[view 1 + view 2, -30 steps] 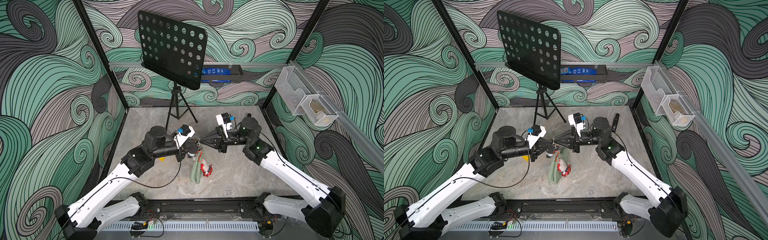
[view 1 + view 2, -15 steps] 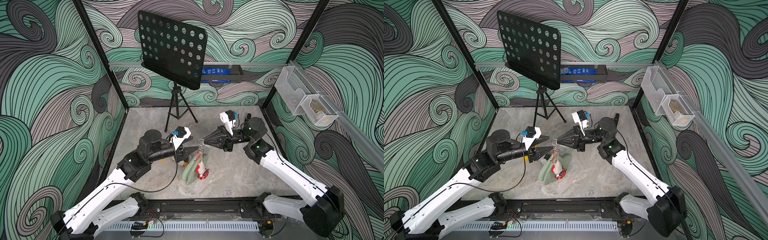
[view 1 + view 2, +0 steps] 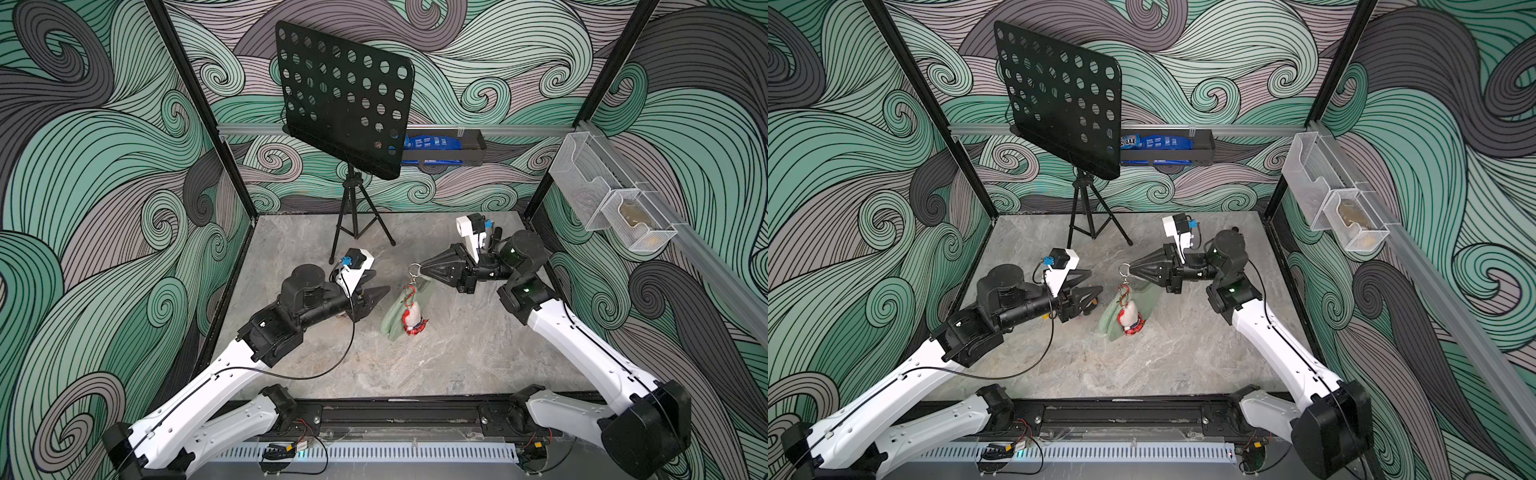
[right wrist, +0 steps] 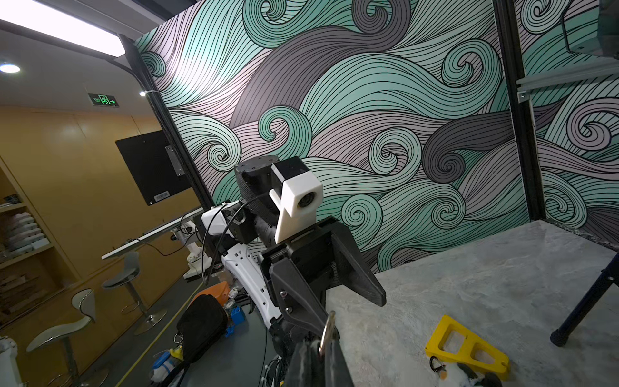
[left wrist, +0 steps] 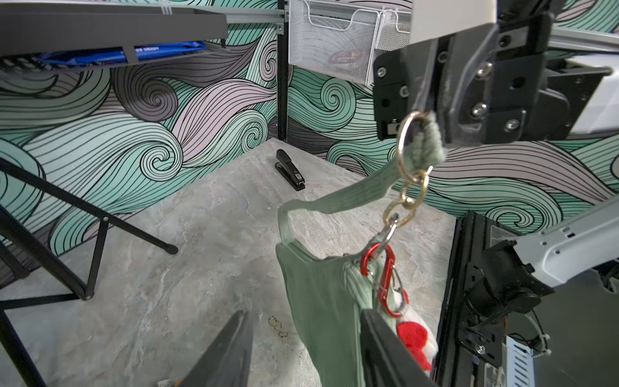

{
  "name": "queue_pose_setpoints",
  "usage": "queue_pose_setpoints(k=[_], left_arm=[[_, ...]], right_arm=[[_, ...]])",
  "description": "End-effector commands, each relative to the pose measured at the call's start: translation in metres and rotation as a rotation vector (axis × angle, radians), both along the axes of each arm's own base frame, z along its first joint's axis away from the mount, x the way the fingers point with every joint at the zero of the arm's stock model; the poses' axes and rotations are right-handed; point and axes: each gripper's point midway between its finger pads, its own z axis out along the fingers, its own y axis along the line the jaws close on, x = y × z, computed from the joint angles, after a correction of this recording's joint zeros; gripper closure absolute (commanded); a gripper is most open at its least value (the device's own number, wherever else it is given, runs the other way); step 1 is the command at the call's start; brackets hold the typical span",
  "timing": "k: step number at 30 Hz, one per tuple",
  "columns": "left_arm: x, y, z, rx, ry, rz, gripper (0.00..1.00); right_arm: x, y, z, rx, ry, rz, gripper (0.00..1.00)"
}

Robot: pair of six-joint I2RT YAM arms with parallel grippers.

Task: Remove the decoration from the bag
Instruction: Remove the decoration item from the bag.

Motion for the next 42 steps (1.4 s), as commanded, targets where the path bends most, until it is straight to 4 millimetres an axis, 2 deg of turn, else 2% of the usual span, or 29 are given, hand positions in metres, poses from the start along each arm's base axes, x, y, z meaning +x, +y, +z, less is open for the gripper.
queue_pose_setpoints(k=[1, 5, 8, 10, 25, 33, 42], left_arm=[[-0.002, 0.004, 0.010, -0.059, 0.051, 0.022, 0.42], [-0.022, -0.005, 0.018, -0.099, 0.085, -0.092, 0.37], [-0.039, -0.013, 0.032, -0.167, 0.104, -0.190, 0.36], [-0.042, -0.017, 0.037, -0.201, 0.118, -0.220, 0.36], [-0.025, -0.031, 0.041, -0.210, 0.078, -0.217, 0.38], [-0.015, -0.033, 0.036, -0.195, 0.063, -0.191, 0.51], [-0.020, -0.033, 0.036, -0.186, 0.046, -0.215, 0.81]], right_arm=[[0.002, -0.004, 0.014, 0.019, -0.053, -0.052, 1.00], [0.009, -0.004, 0.019, 0.026, -0.046, -0.094, 1.00], [0.011, -0.005, 0.023, 0.039, -0.040, -0.125, 1.00], [0.009, -0.003, 0.026, 0.048, -0.044, -0.129, 1.00], [-0.013, 0.015, 0.041, 0.086, -0.052, -0.064, 1.00], [-0.015, 0.015, 0.044, 0.090, -0.052, -0.057, 1.00], [-0.016, 0.015, 0.045, 0.091, -0.055, -0.057, 1.00]])
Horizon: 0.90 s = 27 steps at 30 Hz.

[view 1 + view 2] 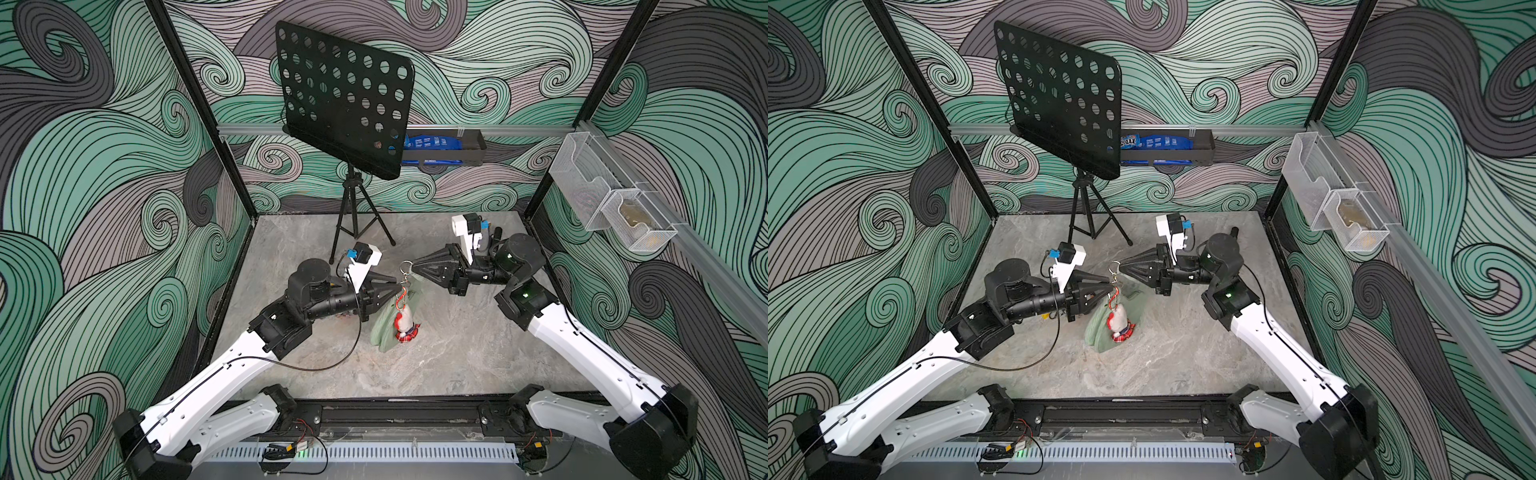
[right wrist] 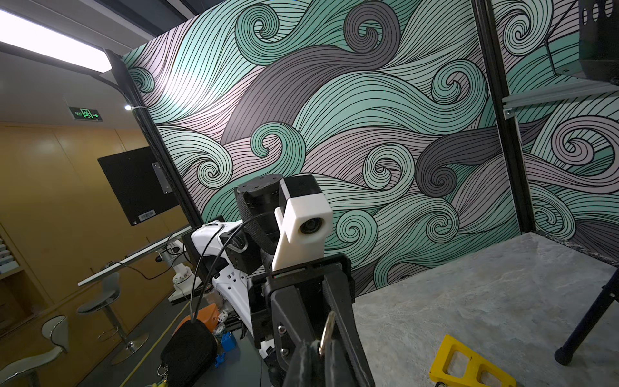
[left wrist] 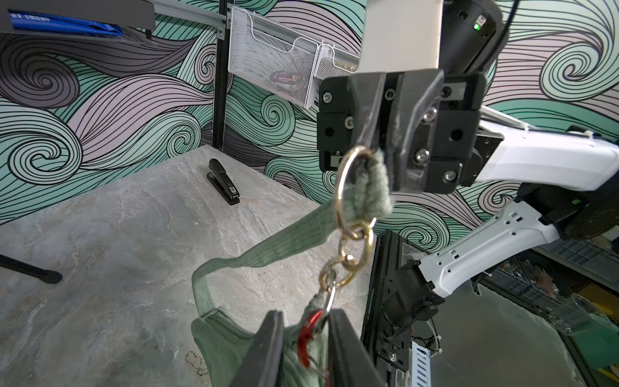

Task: Remove the decoration from the bag
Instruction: Remove the decoration item from the bag.

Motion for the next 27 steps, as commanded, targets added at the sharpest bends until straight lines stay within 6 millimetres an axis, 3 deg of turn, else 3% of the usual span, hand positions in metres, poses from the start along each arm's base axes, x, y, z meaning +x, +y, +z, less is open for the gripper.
queue_pose_setpoints(k=[1, 12, 19, 27], left_arm=[[-0.003, 0.003, 0.021, -0.032, -0.065, -0.006, 0.83], [-0.002, 0.007, 0.031, -0.040, -0.096, 0.015, 0.98], [-0.003, 0.014, 0.043, -0.039, -0.106, 0.040, 1.00], [-0.011, 0.013, 0.063, -0.042, -0.107, -0.006, 1.00]], right_arm=[[-0.007, -0.004, 0.025, 0.046, -0.064, -0.009, 1.00], [-0.006, -0.007, 0.021, 0.040, -0.068, -0.018, 1.00], [0.020, -0.046, -0.001, 0.067, -0.009, -0.108, 1.00], [0.004, -0.054, -0.017, 0.059, -0.105, -0.065, 0.65]])
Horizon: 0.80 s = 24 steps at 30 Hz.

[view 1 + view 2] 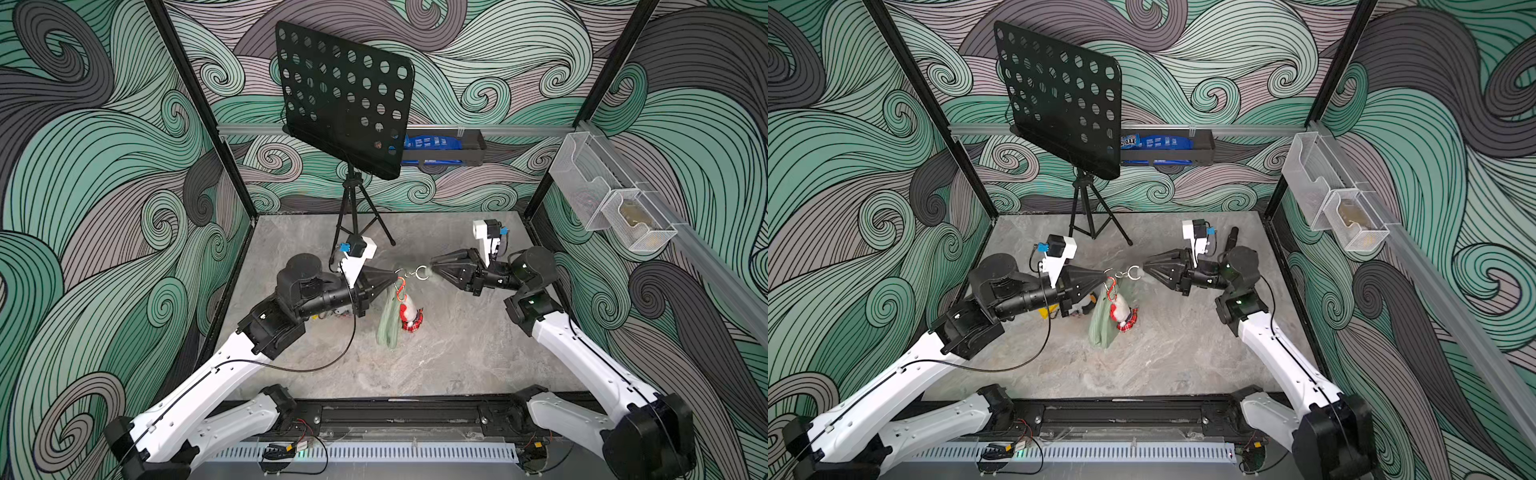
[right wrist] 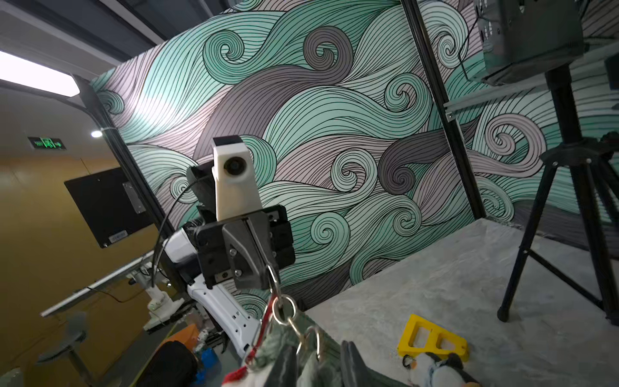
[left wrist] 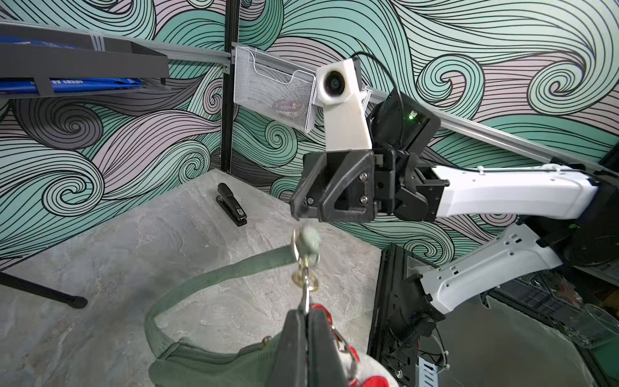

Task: Remove the decoration from the bag
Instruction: Remove the decoration item from the bag.

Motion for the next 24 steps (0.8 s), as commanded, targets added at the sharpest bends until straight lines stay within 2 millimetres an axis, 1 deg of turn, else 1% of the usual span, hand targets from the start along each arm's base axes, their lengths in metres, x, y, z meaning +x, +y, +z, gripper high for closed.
queue_pose_setpoints(k=[1, 2, 5, 7, 9, 12, 17, 21, 24], left_arm=[[-0.009, 0.002, 0.024, -0.014, -0.034, -0.042, 1.00], [-0.010, 0.001, 0.025, -0.009, -0.031, -0.055, 1.00], [-0.020, -0.003, 0.026, 0.008, -0.026, -0.128, 1.00], [-0.026, -0.005, 0.027, 0.019, -0.020, -0.178, 1.00], [-0.028, -0.007, 0.026, 0.030, -0.015, -0.216, 1.00], [-0.035, -0.008, 0.027, 0.038, -0.007, -0.277, 1.00], [-0.044, -0.005, 0.032, 0.017, -0.005, -0.370, 1.00], [-0.056, -0.003, 0.036, 0.000, 0.006, -0.467, 1.00], [-0.059, -0.003, 0.038, -0.005, 0.004, -0.489, 1.00]], right_arm=[[-0.025, -0.005, 0.019, 0.029, -0.163, 0.044, 0.62], [-0.029, -0.006, 0.020, 0.031, -0.184, 0.054, 0.60], [-0.043, -0.007, 0.024, 0.036, -0.243, 0.100, 0.58], [-0.051, -0.004, 0.027, 0.032, -0.268, 0.139, 0.54], [-0.059, 0.003, 0.028, 0.022, -0.281, 0.184, 0.54], [-0.070, 0.019, 0.031, 0.005, -0.306, 0.241, 0.54], [-0.075, 0.042, 0.030, -0.032, -0.317, 0.251, 0.53], [-0.076, 0.048, 0.029, -0.032, -0.313, 0.258, 0.52], [-0.076, 0.052, 0.025, -0.038, -0.302, 0.272, 0.53]])
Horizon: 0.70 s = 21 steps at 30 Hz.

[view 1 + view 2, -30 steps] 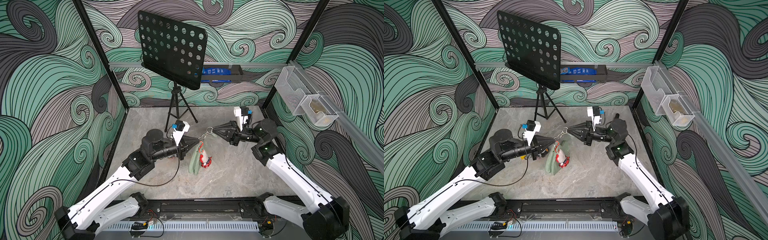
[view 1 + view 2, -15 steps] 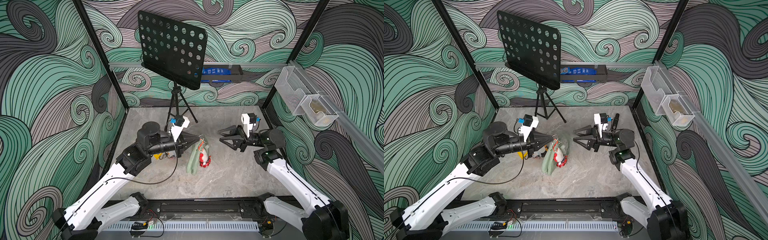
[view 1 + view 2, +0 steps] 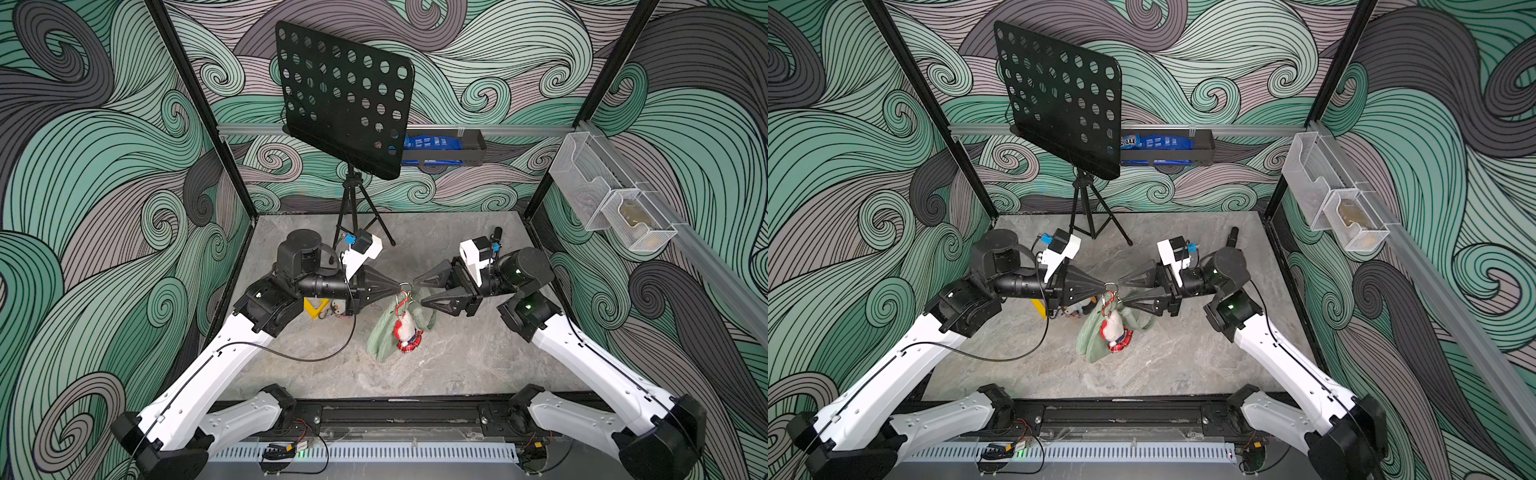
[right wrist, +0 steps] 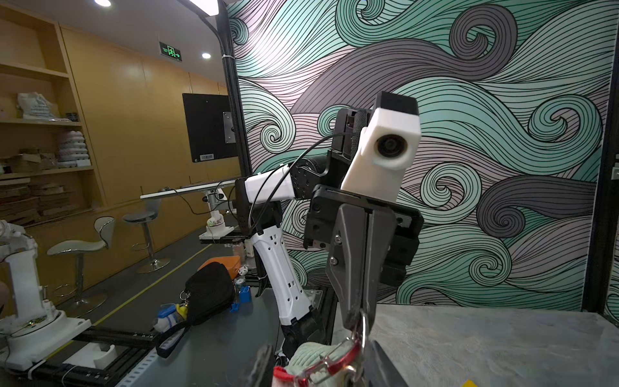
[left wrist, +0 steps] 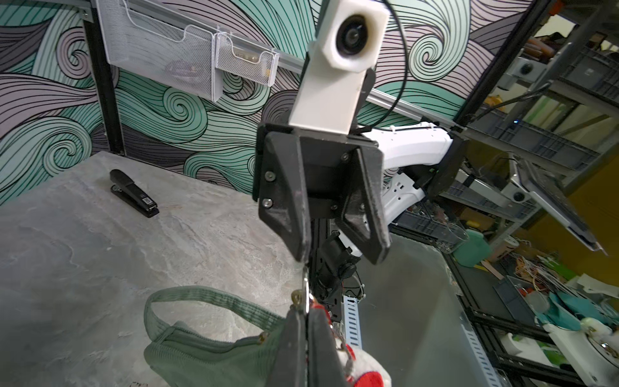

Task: Remove the decoration from the bag
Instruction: Remove the decoration item from the bag.

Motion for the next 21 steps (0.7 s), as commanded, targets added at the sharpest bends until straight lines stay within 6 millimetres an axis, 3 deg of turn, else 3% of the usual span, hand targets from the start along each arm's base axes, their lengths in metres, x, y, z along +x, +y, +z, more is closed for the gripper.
queue_pose_setpoints(k=[1, 6, 12, 21], left_arm=[[-0.019, 0.004, 0.025, -0.053, -0.057, -0.097, 1.00], [-0.022, 0.004, 0.026, -0.061, -0.060, -0.126, 1.00], [-0.022, 0.003, 0.023, -0.057, -0.048, -0.137, 1.00], [-0.021, 0.002, 0.017, -0.048, -0.040, -0.142, 1.00]], right_arm=[[0.004, 0.006, -0.004, -0.018, 0.005, -0.010, 0.52], [0.008, 0.011, -0.008, -0.028, 0.014, -0.033, 0.53], [0.003, 0.015, -0.007, -0.025, 0.016, -0.010, 0.62], [-0.007, 0.017, -0.004, -0.019, 0.008, 0.033, 0.67]])
